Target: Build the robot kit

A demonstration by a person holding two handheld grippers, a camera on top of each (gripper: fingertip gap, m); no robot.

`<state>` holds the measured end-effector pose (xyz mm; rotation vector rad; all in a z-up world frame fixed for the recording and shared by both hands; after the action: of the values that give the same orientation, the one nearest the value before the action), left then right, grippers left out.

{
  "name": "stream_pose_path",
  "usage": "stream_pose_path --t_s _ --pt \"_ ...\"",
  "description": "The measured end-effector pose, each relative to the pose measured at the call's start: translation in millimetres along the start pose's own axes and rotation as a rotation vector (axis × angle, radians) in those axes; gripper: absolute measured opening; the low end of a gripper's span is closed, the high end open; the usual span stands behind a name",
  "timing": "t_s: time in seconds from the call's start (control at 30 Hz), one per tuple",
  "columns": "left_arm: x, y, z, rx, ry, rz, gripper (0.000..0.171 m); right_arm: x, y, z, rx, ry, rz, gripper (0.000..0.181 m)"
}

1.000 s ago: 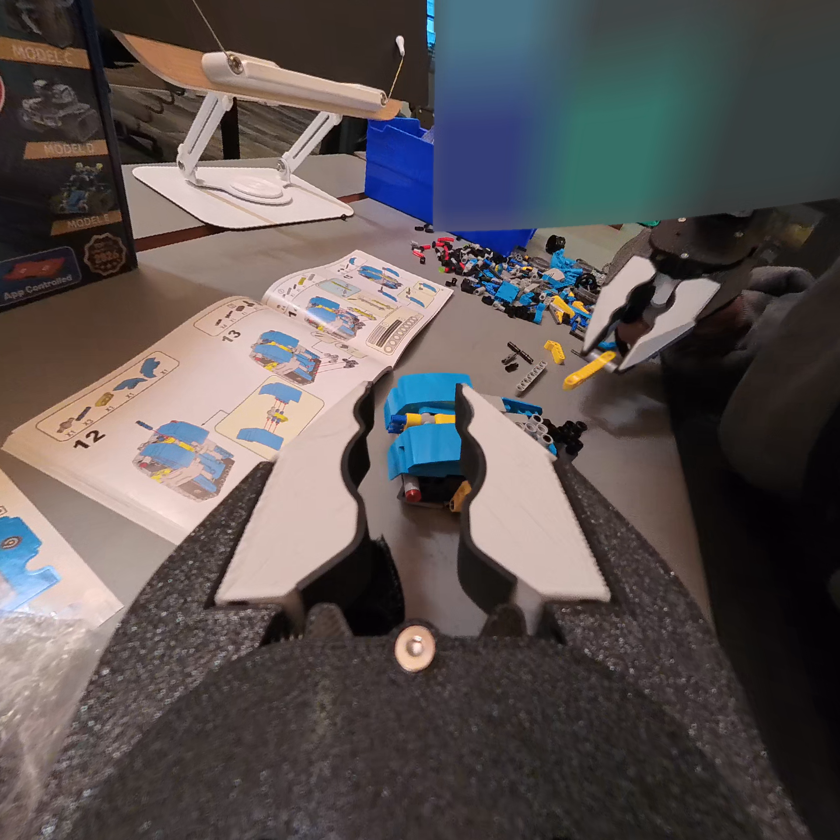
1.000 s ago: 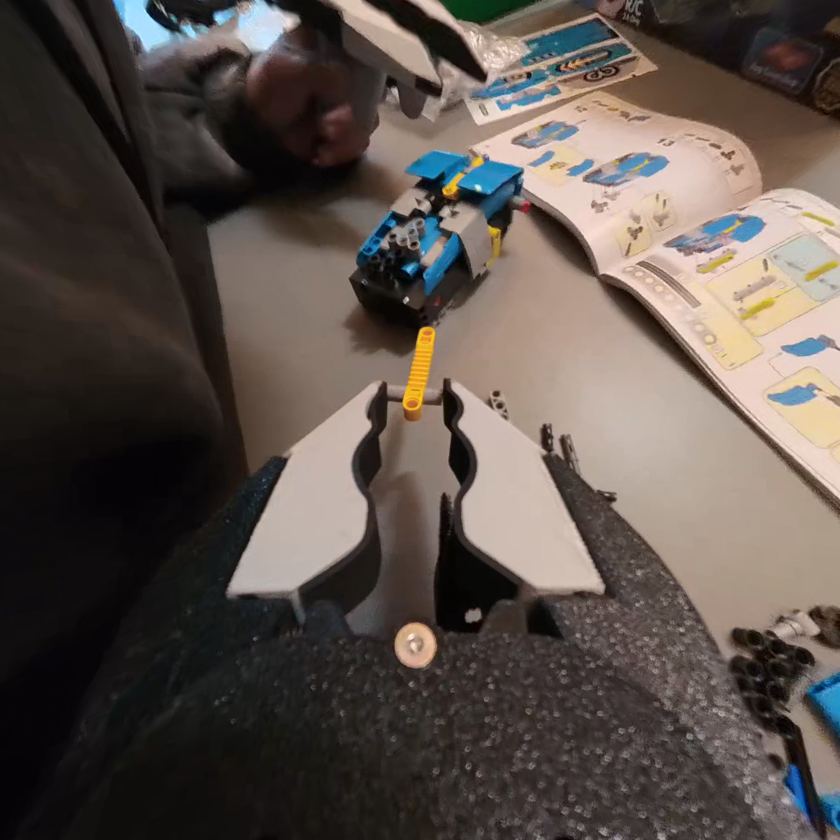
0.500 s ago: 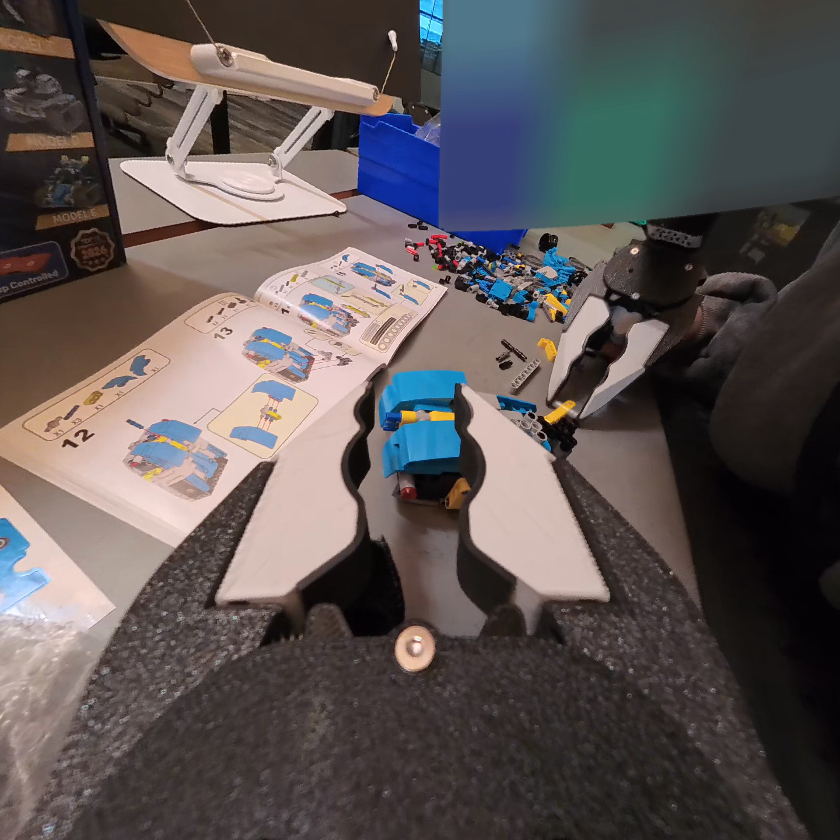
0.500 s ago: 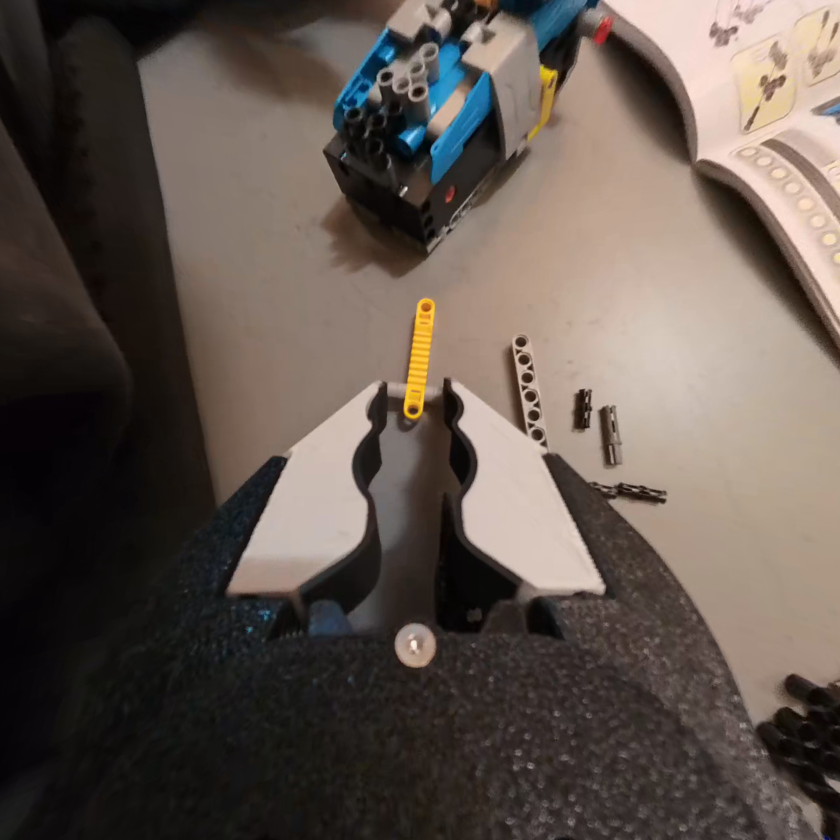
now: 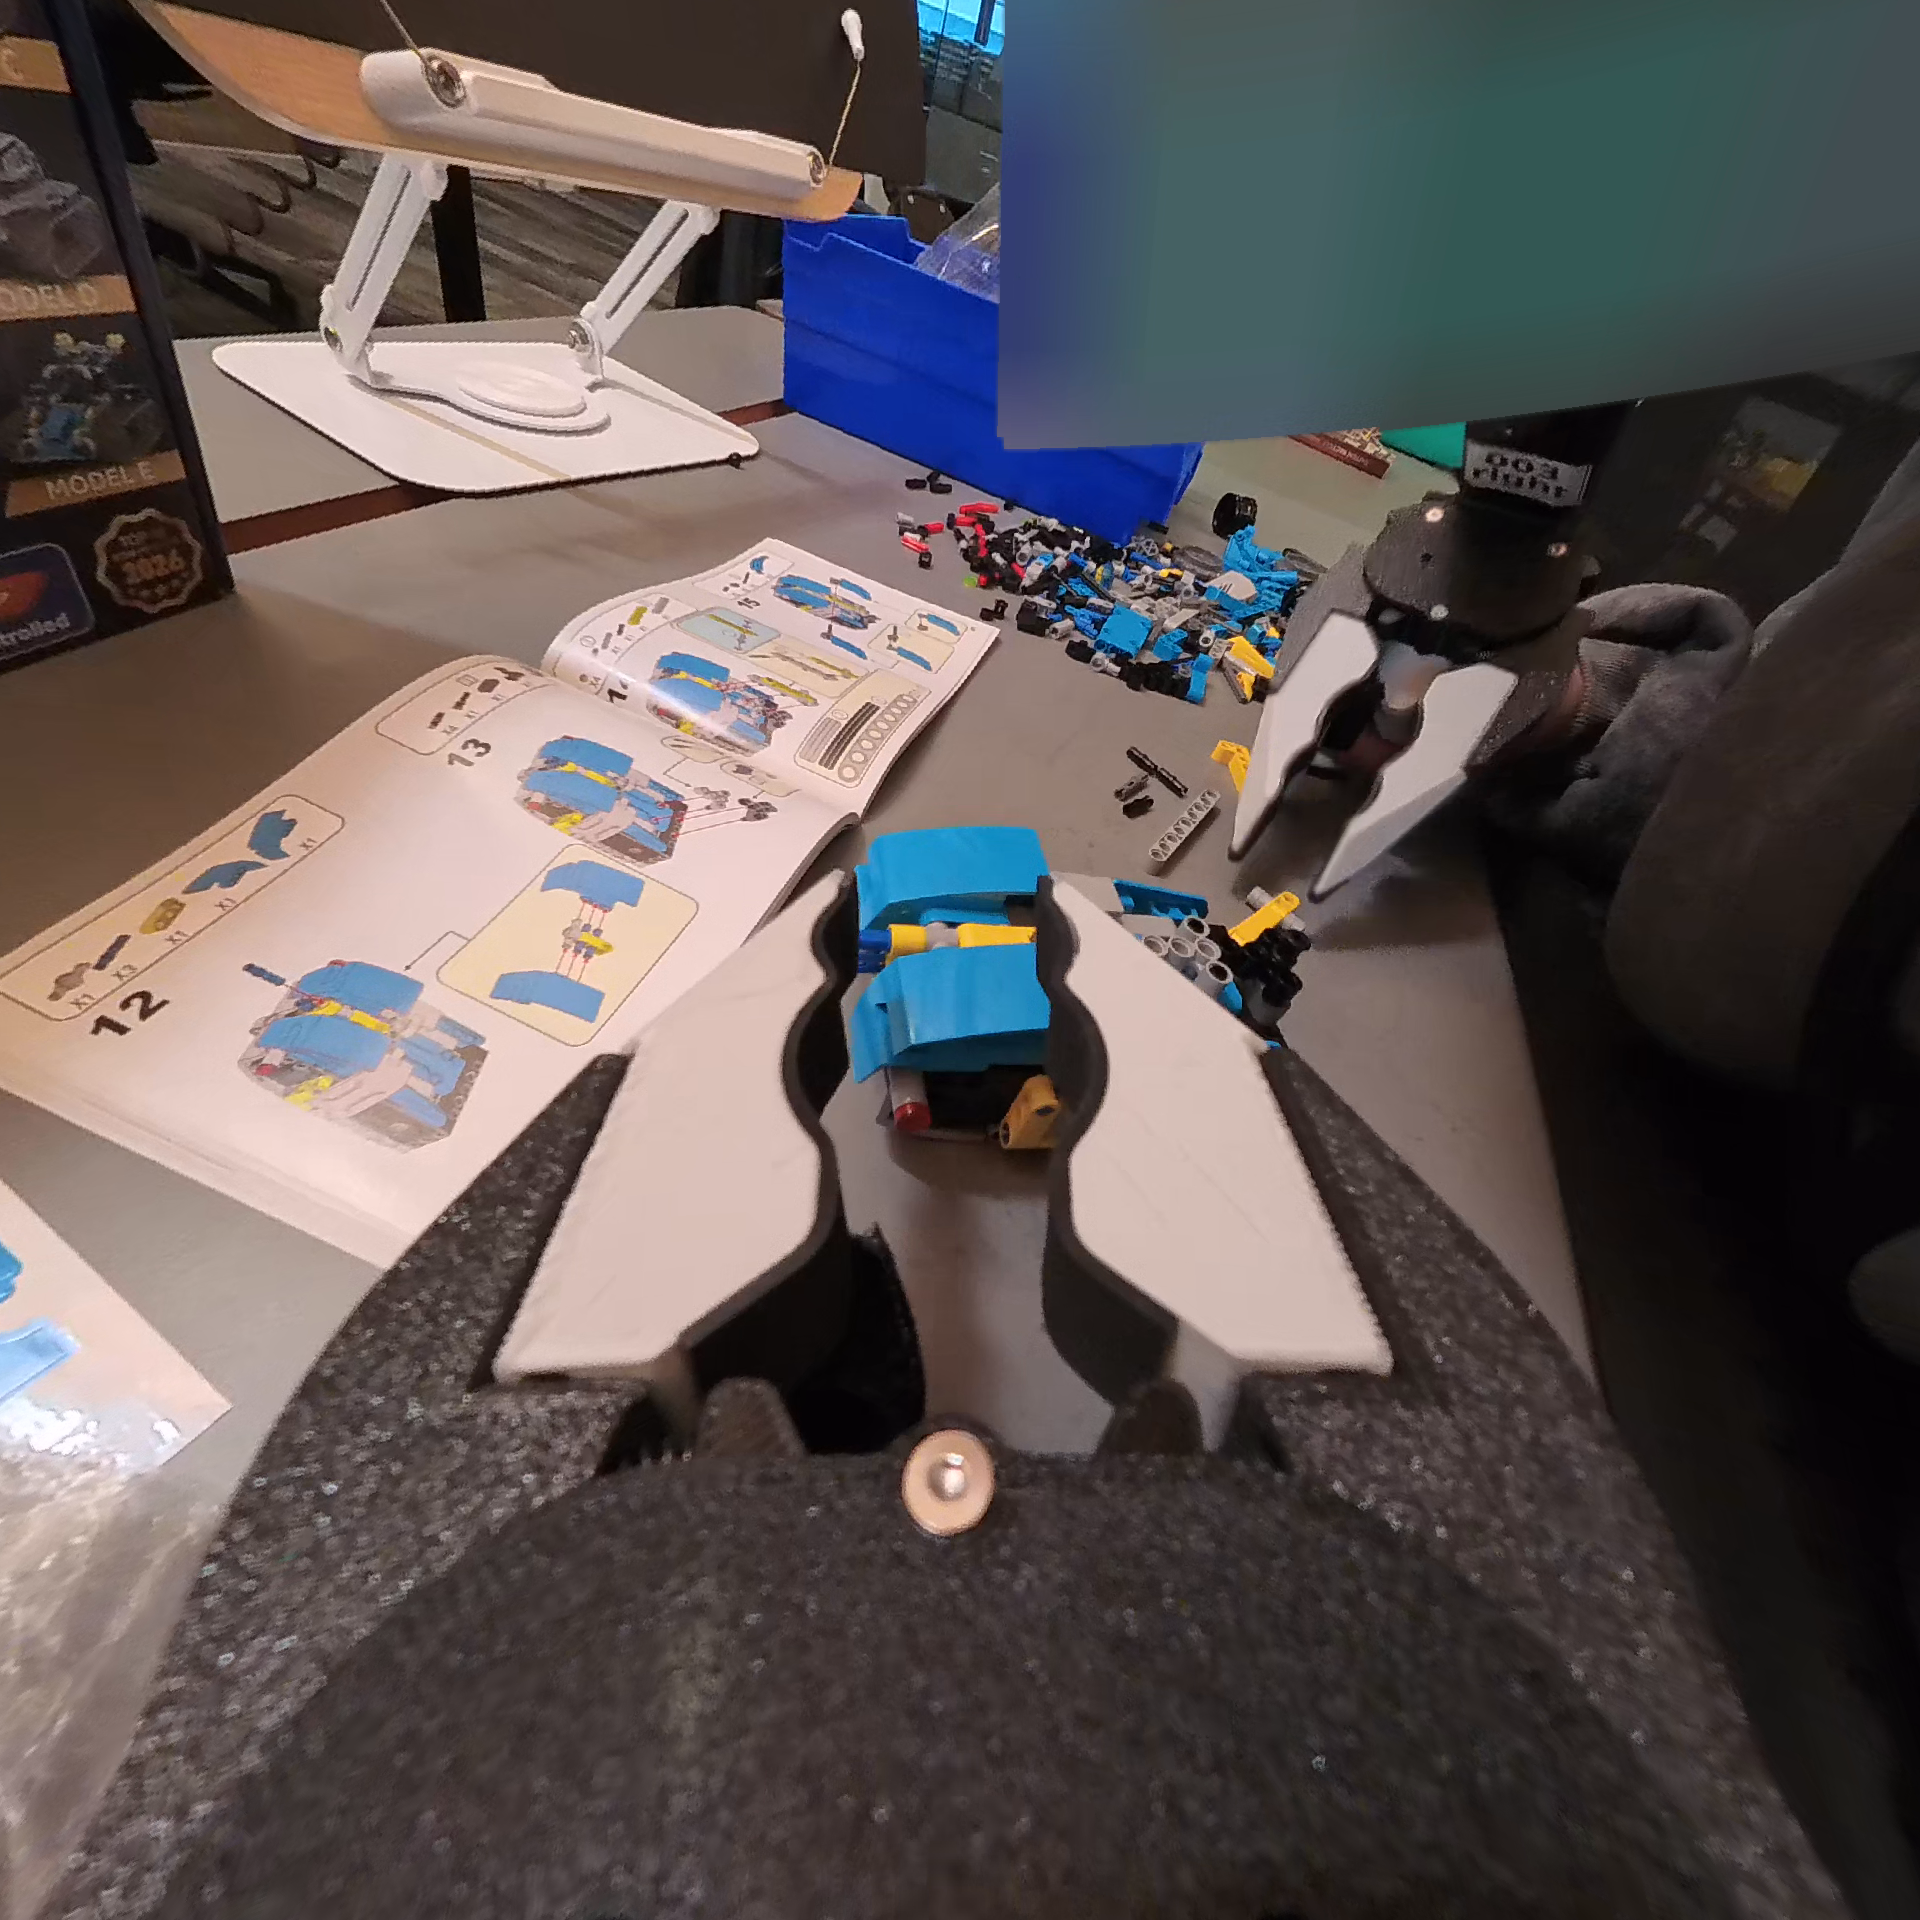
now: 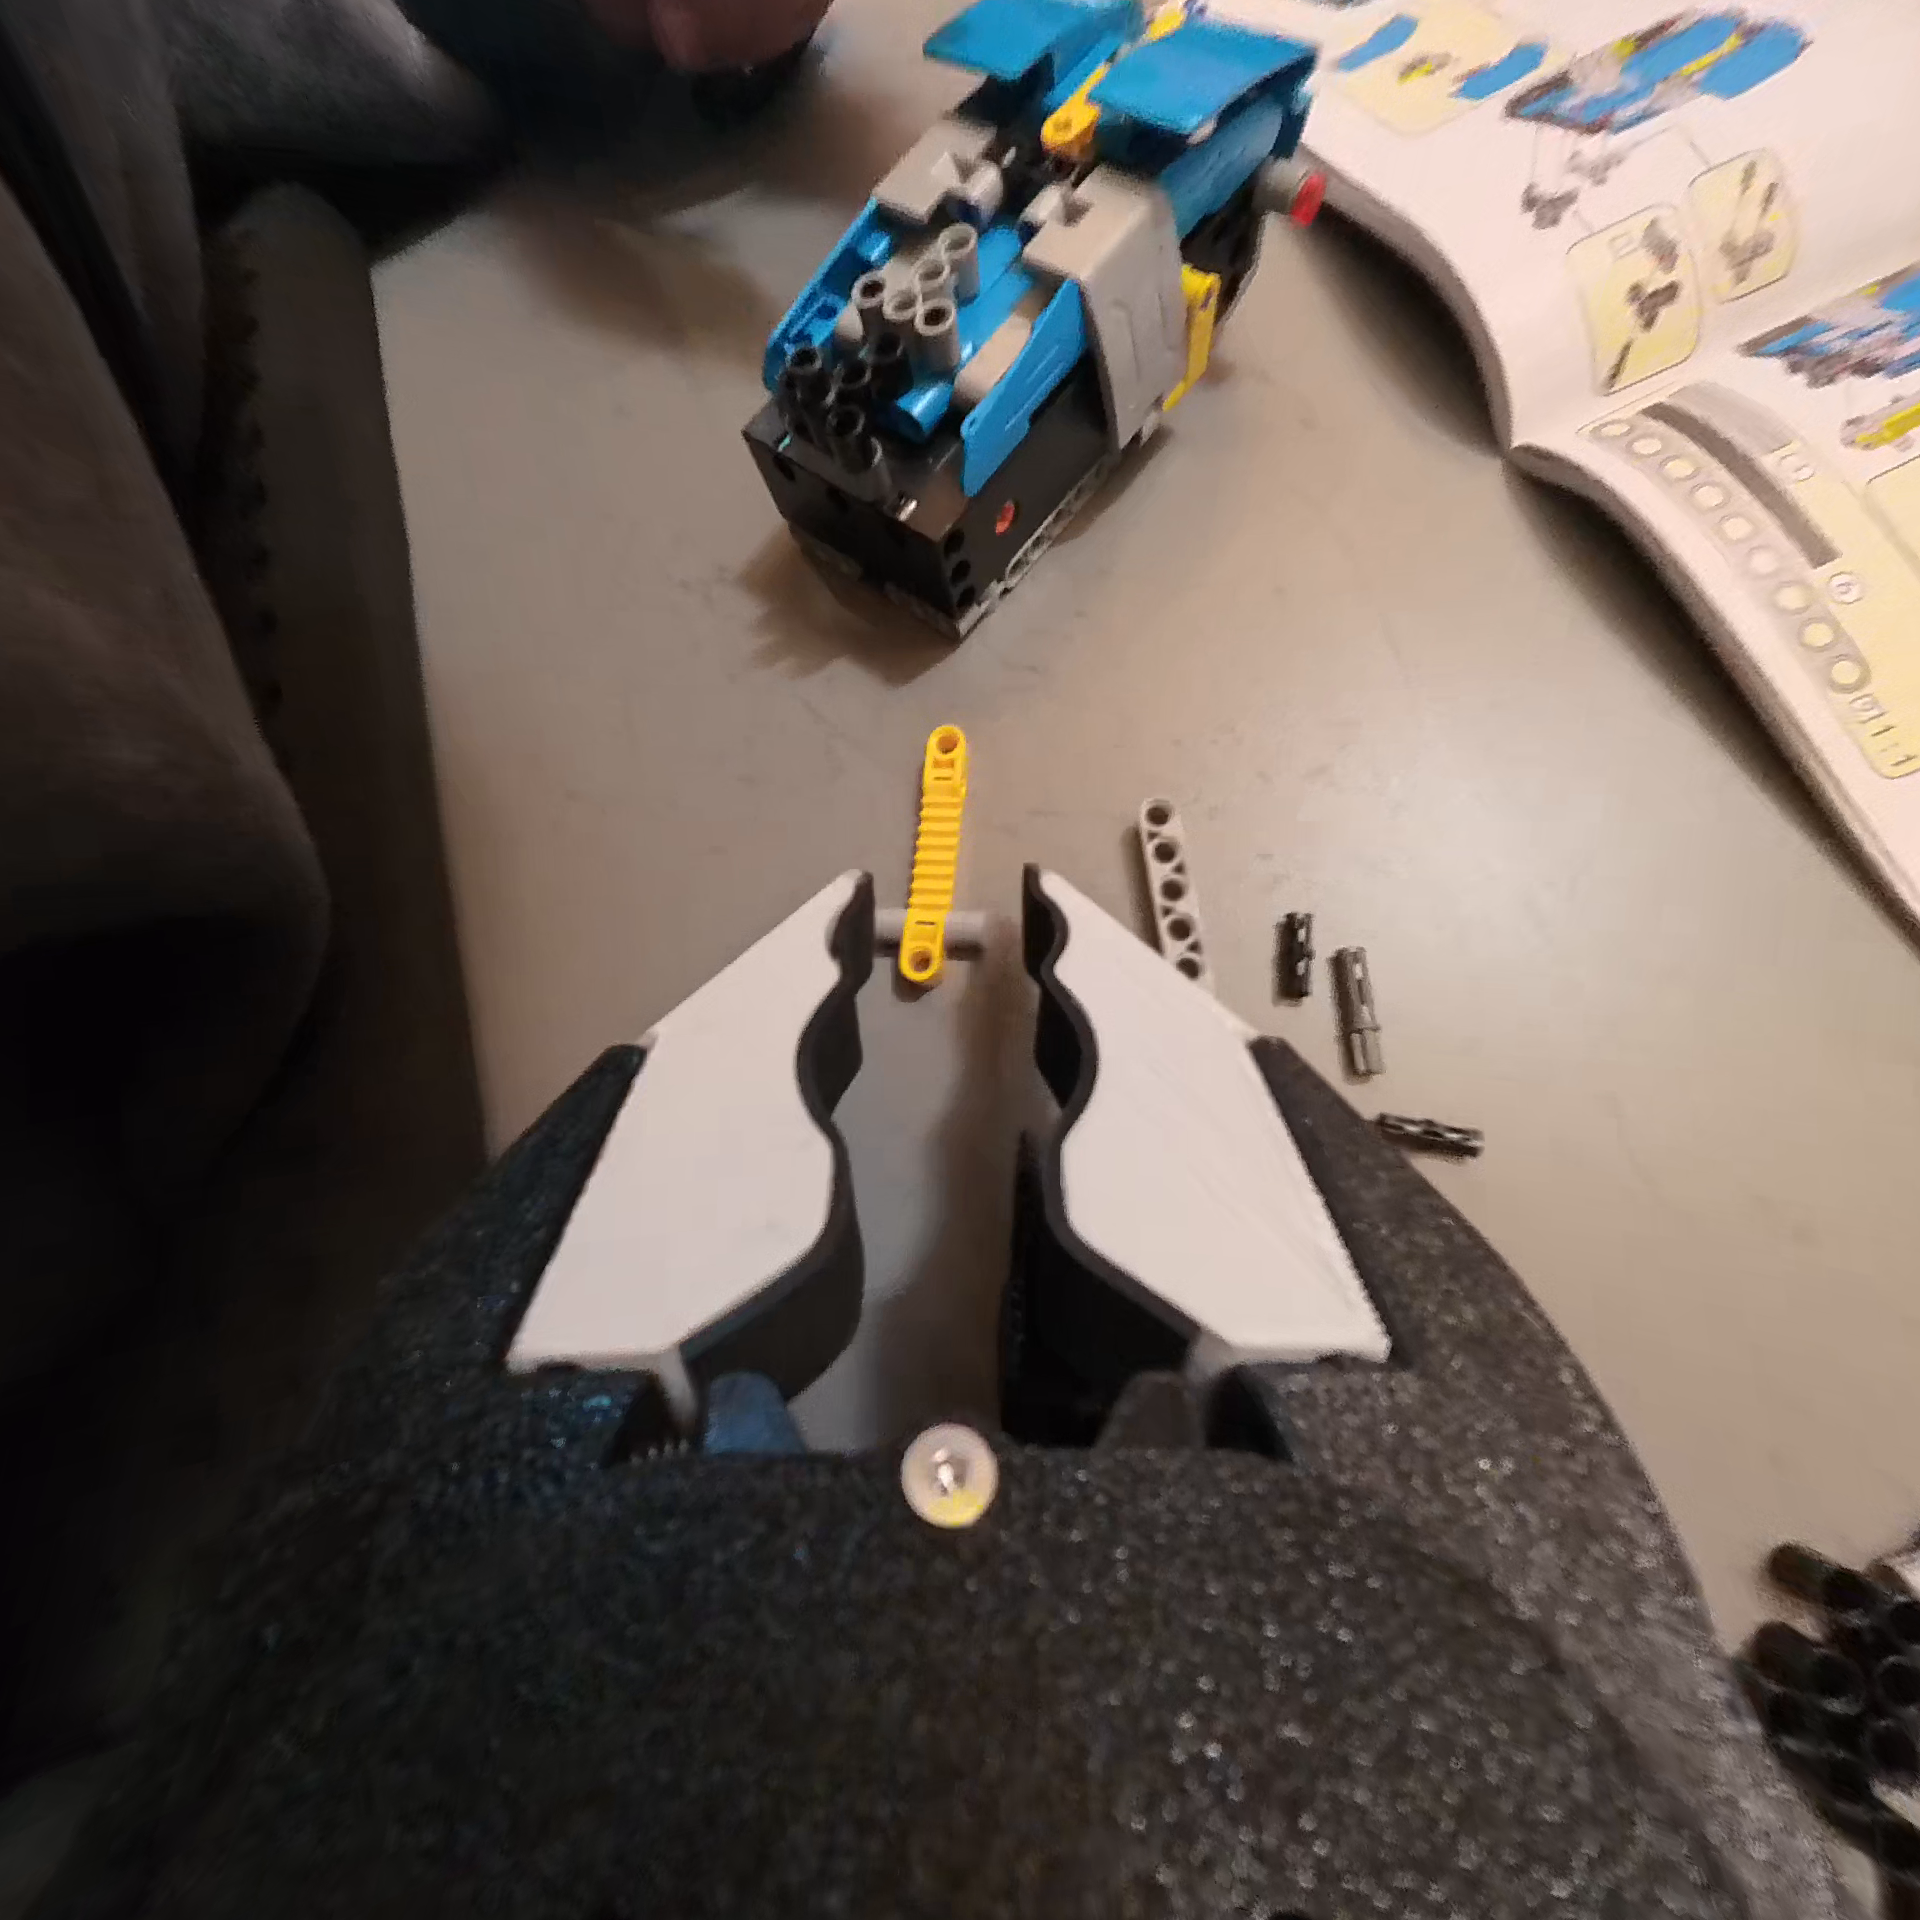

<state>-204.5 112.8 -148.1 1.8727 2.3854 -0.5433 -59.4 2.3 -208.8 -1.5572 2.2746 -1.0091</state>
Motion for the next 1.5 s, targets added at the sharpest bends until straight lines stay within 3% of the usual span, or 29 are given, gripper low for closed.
stream_pose_path --t_s 0.17,0.33,0.67,0.93,1.5 --pt "0.5 -0.3 -0.2 -0.001 -0.008 0.001 0.033 -20.5 -14.9 -15.6 -0.1 -0.042 0.157 0.023" --pt "2.1 -1.2 -0.9 -0.007 -0.026 0.002 0.033 -29.4 -17.8 -13.1 -0.084 -0.055 0.224 0.019" --pt "2.0 -1.2 -0.5 -0.003 -0.029 0.002 0.033 -35.7 -12.9 -1.8 -0.014 -0.051 0.252 0.015" --pt "2.5 -1.8 -0.5 -0.002 -0.037 0.001 0.034 -37.4 -22.8 -12.9 -0.075 -0.101 0.302 0.005" --pt "1.9 -2.9 -0.2 -0.003 -0.04 0.002 0.034 -38.8 -20.8 -9.0 -0.044 -0.118 0.318 0.001"
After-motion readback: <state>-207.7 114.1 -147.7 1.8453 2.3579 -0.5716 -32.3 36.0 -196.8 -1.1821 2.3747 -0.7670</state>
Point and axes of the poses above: each gripper's, where its closed fingertips meet, y out along the fingers, z out of its underside, x = y × z across the jaws, the point moved 1 cm from there along -y, back along the fingers, and after that the axes turned 3 degrees about -z, right-handed, at the moved point
